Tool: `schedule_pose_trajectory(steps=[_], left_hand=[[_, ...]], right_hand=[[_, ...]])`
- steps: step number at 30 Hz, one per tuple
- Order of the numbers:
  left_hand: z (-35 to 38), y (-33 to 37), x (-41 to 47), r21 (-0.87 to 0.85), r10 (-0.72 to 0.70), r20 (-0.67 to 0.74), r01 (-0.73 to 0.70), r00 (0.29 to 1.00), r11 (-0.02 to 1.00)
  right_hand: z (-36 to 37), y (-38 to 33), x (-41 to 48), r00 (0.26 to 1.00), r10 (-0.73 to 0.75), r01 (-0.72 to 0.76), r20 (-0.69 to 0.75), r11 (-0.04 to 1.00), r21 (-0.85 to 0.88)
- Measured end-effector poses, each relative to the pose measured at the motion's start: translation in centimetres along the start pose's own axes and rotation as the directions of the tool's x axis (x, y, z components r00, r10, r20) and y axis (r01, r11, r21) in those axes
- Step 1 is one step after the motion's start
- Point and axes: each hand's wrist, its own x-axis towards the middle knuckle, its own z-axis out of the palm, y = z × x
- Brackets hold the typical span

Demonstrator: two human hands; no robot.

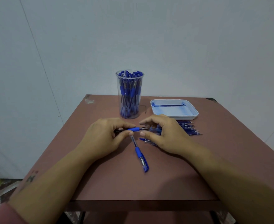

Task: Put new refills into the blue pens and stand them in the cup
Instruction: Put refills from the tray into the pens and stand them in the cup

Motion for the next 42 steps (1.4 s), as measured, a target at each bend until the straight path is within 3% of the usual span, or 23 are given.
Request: schedule_pose_trajectory(steps=[15, 20, 30, 35, 38, 42], left_hand=[[0.0, 0.1, 0.0, 0.011, -0.004, 0.000, 0.004, 1.000, 1.000], [0.0, 0.0, 0.0, 0.008, 0.000, -0.003, 0.000, 1.000, 1.000], [-0.1, -0.4, 0.0, 0.005, -0.062, -0.022, 0.062, 0.998, 0.998], [-0.4, -0.5, 0.0, 0.056, -0.086, -0.028, 0.088, 0.996, 0.995], [-0.4, -0.5, -0.1, 0.079, -0.093, -0.025, 0.095, 0.995, 0.992], [-0.4, -0.6, 0.0, 0.106, -0.095, -0.005, 0.095, 0.995, 0.990]], right_hand=[[0.3, 0.1, 0.1, 0.999, 0.006, -0.007, -0.035, 1.000, -0.026], [0.3, -0.1, -0.1, 0.998, 0.057, -0.055, -0.022, 0.992, 0.112], [0.1, 0.1, 0.2, 0.986, 0.105, -0.088, -0.128, 0.987, 0.132], [-0.3, 0.4, 0.5, 0.999, 0.017, -0.021, -0.028, 0.989, -0.150], [-0.4, 0.1, 0.8, 0.992, -0.001, 0.049, 0.126, 0.925, -0.377], [0.0, 0.1, 0.9, 0.969, -0.051, 0.159, 0.241, 0.877, -0.453]])
